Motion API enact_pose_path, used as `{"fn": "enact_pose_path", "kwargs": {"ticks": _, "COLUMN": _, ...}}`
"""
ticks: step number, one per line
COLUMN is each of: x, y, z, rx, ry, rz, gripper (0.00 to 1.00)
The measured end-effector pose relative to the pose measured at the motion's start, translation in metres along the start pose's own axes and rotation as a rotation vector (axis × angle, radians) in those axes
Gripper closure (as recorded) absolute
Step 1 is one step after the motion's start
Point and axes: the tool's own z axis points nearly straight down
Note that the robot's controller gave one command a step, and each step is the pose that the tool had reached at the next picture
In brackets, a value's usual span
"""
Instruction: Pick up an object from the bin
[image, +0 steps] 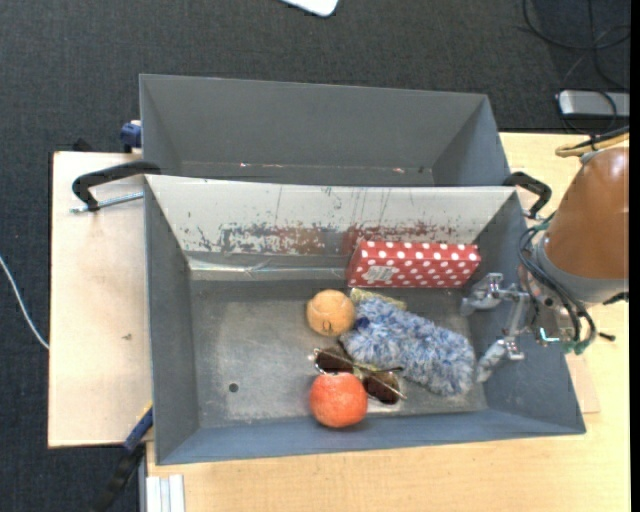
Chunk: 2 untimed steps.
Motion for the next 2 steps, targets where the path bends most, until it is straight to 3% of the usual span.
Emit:
{"fn": "enact_pose_path", "kwargs": {"ticks": 1, "x": -0.001, "y": 0.001, "z": -0.003, "rx": 0.001, "ry": -0.006, "rz": -0.002, "gripper": 0.00}}
{"fn": "enact_pose_path", "kwargs": {"ticks": 2, "x": -0.008, "y": 0.006, "z": 0.031, "rx": 0.001, "ry": -0.012, "rz": 0.085, "gripper": 0.00}}
